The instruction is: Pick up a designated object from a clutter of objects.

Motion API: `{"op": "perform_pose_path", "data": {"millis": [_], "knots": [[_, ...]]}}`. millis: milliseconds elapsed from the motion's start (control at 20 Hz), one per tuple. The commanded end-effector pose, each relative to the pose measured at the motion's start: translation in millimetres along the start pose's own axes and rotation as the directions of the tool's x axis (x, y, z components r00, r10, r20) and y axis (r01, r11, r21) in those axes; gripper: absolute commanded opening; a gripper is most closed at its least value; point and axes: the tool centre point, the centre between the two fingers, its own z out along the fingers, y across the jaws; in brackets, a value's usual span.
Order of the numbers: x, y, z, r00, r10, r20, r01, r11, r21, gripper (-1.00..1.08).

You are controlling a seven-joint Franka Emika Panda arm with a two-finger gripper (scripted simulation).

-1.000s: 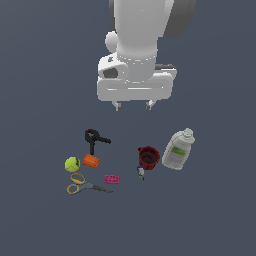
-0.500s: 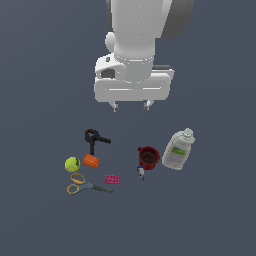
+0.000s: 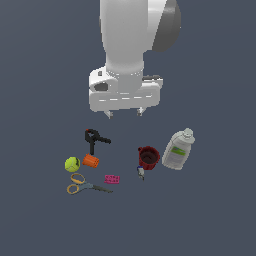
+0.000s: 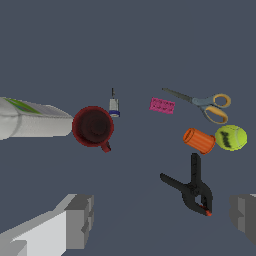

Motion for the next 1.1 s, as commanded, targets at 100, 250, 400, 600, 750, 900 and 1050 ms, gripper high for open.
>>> {"op": "perform_pose_path", "data": {"millis": [100, 250, 400, 600, 750, 900, 1050], "knots": [[-3, 16, 23, 0.999, -0.051, 0.000, 0.051, 0.999, 0.008, 1.00], [-6, 29, 42, 0.996, -0.093, -0.001, 0.093, 0.996, 0.013, 1.00], [-11, 42, 62, 0.991, -0.136, -0.003, 0.136, 0.991, 0.018, 1.00], [-19, 60, 88, 0.981, -0.192, -0.005, 0.192, 0.981, 0.022, 1.00], [-27, 73, 107, 0.972, -0.233, -0.007, 0.233, 0.972, 0.024, 1.00], [-36, 86, 125, 0.962, -0.273, -0.009, 0.274, 0.962, 0.025, 1.00], [-46, 98, 143, 0.950, -0.313, -0.010, 0.313, 0.949, 0.025, 1.00]]}}
